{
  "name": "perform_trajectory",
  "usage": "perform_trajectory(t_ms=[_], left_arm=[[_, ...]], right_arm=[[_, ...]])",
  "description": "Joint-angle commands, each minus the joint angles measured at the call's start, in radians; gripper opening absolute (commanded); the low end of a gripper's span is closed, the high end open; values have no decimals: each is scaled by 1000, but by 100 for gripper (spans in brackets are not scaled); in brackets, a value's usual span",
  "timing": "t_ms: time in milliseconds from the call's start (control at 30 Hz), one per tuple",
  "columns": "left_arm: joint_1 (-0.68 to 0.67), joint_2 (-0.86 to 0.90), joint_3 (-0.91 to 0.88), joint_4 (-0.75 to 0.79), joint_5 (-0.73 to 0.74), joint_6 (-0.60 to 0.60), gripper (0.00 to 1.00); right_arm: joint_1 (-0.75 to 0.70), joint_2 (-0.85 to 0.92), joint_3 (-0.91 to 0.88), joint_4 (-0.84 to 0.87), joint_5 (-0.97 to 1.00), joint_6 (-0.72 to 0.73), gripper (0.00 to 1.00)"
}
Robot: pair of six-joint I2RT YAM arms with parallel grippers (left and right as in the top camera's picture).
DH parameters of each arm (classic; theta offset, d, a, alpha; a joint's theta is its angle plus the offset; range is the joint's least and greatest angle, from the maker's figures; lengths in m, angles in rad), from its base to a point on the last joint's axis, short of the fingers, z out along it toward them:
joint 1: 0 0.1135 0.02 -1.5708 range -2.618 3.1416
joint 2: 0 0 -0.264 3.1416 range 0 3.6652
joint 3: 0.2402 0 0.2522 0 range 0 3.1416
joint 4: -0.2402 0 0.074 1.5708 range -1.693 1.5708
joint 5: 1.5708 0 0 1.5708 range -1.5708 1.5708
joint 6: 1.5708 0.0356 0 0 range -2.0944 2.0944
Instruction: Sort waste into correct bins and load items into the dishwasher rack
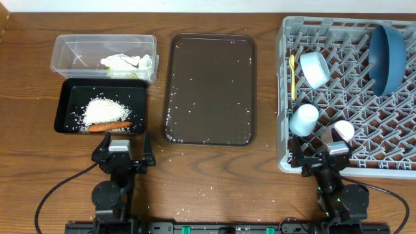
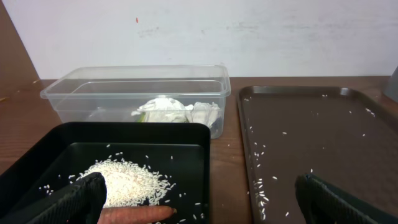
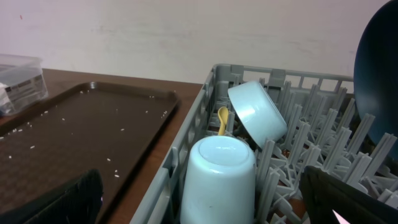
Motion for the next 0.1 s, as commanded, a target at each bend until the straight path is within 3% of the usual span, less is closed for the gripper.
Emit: perform_trajectory(t_ms=[0,67], left_arm=[[-3,-8,-28,-17,-6,14,99],[-3,-8,-28,-17,-6,14,99]], right_arm=[[-17,-7,-2,-3,-8,10,99],[-17,-7,-2,-3,-8,10,99]])
